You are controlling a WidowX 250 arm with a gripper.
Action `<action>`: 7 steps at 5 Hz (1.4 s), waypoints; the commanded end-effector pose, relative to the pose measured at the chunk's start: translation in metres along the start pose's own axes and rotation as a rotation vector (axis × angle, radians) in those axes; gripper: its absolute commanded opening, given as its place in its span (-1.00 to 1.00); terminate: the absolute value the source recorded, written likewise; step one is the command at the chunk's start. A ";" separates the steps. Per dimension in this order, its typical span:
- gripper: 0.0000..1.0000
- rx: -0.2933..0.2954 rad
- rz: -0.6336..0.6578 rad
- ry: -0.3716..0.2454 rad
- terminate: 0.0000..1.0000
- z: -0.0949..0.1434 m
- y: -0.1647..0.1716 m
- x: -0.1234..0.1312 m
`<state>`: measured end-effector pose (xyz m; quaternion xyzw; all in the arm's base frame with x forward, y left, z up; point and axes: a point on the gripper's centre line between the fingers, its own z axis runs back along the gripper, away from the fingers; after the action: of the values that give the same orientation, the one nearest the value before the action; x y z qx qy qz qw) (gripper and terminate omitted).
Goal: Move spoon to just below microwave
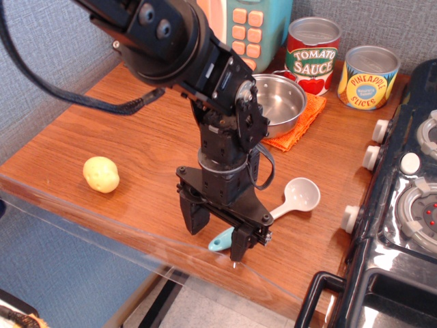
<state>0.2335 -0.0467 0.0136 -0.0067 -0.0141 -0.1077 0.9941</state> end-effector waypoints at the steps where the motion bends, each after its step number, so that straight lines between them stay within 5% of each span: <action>1: 1.00 -0.005 -0.064 -0.126 -1.00 0.035 -0.013 0.023; 4: 1.00 0.040 -0.102 0.018 -1.00 -0.011 -0.006 0.004; 5: -1.00 0.034 -0.108 0.018 -1.00 -0.015 -0.004 0.003; 7: -1.00 0.008 -0.220 -0.054 -1.00 0.005 -0.010 0.013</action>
<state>0.2386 -0.0605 0.0092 -0.0086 -0.0176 -0.2199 0.9753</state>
